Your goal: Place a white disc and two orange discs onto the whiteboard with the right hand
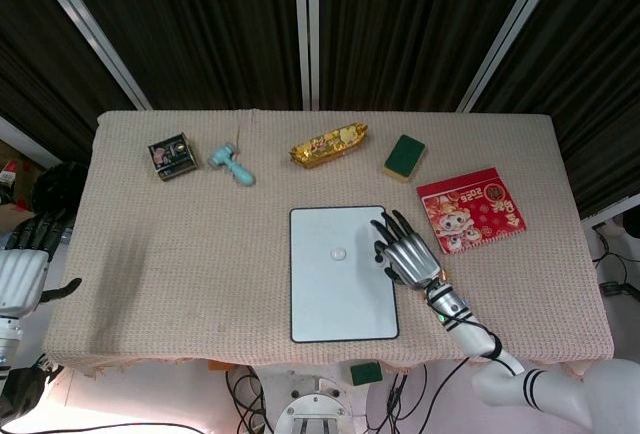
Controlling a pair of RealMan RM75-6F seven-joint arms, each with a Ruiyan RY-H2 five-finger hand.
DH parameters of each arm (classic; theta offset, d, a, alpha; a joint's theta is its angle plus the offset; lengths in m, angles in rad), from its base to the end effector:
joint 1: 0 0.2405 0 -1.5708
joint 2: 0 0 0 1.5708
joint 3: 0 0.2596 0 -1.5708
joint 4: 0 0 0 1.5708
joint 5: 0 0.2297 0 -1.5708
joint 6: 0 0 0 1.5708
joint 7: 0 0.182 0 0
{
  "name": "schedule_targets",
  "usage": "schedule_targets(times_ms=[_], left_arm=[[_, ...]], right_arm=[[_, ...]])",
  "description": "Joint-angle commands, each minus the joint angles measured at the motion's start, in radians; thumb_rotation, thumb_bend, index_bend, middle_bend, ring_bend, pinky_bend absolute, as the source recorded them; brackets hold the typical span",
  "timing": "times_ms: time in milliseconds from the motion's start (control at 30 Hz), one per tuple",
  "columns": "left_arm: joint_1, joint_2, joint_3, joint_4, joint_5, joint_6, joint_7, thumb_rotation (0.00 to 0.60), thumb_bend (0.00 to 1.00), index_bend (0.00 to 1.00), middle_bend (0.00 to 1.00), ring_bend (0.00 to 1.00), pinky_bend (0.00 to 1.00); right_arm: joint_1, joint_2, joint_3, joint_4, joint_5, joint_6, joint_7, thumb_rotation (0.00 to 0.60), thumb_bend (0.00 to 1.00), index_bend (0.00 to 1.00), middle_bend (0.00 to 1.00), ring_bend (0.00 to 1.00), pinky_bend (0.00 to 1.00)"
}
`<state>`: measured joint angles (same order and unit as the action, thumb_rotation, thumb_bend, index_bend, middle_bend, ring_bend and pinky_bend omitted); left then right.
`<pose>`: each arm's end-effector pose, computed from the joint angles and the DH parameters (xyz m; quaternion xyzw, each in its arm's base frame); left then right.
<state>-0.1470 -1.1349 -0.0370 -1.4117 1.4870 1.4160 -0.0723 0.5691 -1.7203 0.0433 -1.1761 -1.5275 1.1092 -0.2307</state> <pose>-0.3576 0.2434 0.1512 -0.6271 -0.3617 -0.3488 0.5952 -0.1922 -0.3306 -0.0907 0.7853 -0.2745 0.3744 0.4096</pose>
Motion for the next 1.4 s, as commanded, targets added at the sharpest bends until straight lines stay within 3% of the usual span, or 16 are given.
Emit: schedule_targets(times_ms=[33,1400], left_arm=[[0.001,0.000,0.000,0.001,0.000,0.001,-0.002,0.600,0.13,0.11,0.04,0.00,0.10],[0.007,0.001,0.001,0.011,-0.007,-0.002,-0.013,0.600,0.13,0.11,0.04,0.00,0.10]], right_arm=[[0.001,-0.001,0.000,0.001,0.000,-0.001,-0.002,0.600,0.23,0.47,0.09,0.00,0.00],[0.013,-0.022,0.004,0.026,0.009,-0.018,-0.004,0.600,0.27,0.52,0.09,0.00,0.00]])
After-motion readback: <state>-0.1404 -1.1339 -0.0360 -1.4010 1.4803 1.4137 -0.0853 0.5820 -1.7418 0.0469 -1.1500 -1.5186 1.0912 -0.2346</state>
